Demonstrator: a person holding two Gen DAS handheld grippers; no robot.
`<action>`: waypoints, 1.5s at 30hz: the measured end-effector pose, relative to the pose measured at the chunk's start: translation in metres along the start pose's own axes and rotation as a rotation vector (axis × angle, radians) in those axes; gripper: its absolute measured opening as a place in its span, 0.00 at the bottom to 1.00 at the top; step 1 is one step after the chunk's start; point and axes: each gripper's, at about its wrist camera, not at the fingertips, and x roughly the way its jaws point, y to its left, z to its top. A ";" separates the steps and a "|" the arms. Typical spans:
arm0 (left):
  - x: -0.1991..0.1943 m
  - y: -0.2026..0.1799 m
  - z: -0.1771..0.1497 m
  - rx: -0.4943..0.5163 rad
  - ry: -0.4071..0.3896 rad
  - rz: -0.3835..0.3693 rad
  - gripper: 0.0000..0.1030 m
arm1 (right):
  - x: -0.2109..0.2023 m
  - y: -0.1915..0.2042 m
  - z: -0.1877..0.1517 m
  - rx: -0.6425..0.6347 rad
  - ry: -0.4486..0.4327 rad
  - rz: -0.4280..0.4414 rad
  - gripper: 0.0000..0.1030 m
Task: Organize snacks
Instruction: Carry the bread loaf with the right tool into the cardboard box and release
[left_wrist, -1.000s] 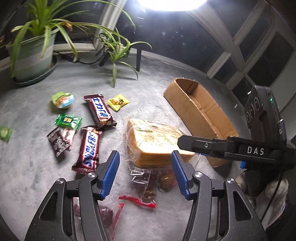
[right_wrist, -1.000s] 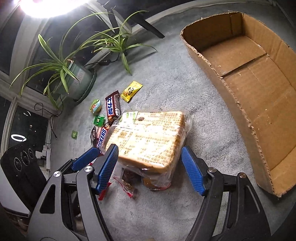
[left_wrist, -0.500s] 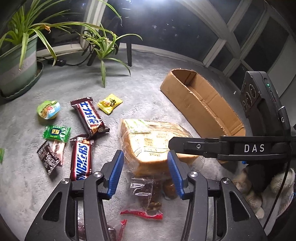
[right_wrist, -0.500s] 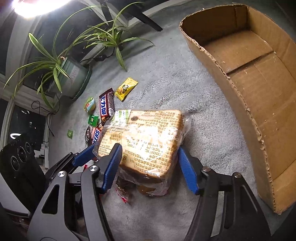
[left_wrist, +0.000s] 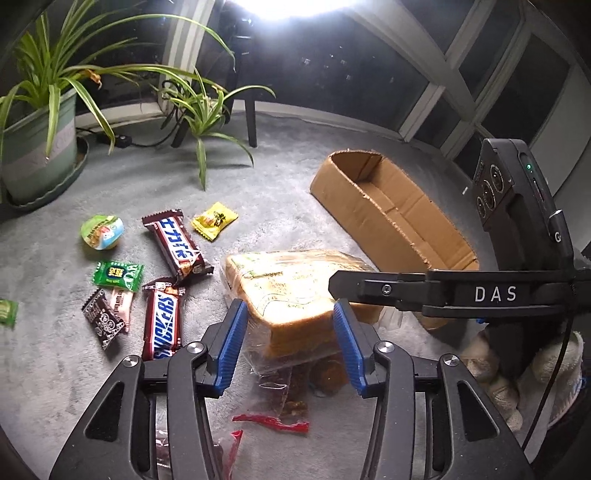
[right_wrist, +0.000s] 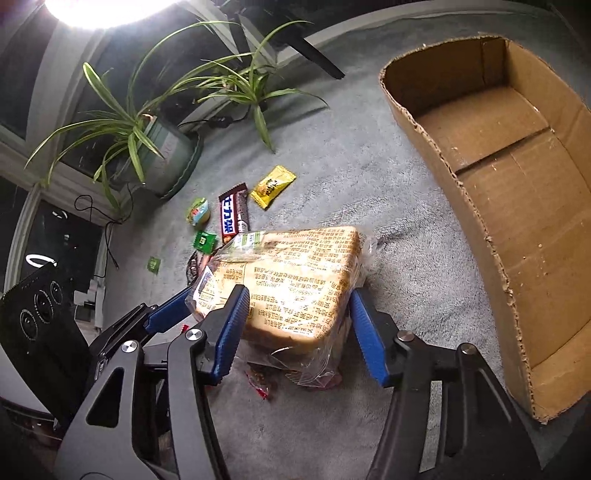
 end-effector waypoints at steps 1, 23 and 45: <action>-0.001 0.000 0.001 -0.005 -0.004 0.000 0.45 | -0.002 0.001 0.000 -0.005 -0.005 0.003 0.57; -0.008 -0.082 0.029 0.043 -0.098 -0.066 0.45 | -0.105 -0.042 0.005 -0.036 -0.147 -0.032 0.57; 0.061 -0.191 0.048 0.190 -0.063 -0.069 0.43 | -0.179 -0.128 0.015 -0.034 -0.254 -0.168 0.56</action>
